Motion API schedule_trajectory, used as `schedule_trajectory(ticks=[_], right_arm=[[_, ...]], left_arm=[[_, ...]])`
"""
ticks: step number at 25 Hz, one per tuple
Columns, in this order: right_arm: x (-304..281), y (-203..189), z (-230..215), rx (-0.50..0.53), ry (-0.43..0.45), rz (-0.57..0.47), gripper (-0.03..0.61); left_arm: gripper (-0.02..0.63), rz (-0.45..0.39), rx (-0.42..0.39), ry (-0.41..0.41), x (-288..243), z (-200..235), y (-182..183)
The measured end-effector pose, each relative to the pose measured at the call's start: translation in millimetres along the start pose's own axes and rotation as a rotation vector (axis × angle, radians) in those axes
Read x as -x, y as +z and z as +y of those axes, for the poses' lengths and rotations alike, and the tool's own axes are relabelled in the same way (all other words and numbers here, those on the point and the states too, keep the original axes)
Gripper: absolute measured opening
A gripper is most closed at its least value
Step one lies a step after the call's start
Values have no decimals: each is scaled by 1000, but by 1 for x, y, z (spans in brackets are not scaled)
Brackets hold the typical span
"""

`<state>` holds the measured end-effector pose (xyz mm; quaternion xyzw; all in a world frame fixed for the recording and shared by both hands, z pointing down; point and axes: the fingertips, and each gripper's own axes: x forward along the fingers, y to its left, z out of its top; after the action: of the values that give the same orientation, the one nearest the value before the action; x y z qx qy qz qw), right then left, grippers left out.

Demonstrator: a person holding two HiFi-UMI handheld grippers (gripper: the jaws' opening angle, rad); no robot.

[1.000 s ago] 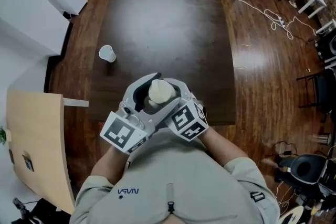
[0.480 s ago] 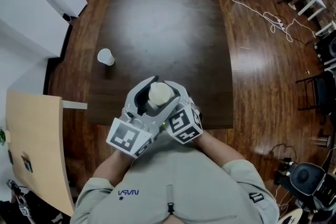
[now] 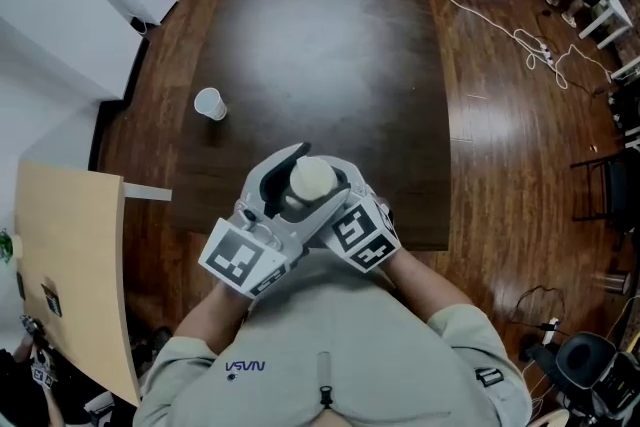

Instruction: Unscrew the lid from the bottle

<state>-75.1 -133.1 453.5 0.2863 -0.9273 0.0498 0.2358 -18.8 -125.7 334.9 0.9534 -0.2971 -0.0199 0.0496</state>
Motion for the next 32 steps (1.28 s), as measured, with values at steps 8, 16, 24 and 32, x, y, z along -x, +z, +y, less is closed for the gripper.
schedule_trajectory(ticks=[8,16,24,32], right_arm=[[31,17,75,139,608,-41,304],[68,9,123,174,984,64,303],[65,3,118,169,935,90,304],[24,9,60,144,478,34,304]], left_arm=[[364,16,67,-399,33,-34,17],[362,46,104,-732,61,-62,26],[307,59,66,-726,57,-68,23],[305,11,-18,-340,25,-36,24]])
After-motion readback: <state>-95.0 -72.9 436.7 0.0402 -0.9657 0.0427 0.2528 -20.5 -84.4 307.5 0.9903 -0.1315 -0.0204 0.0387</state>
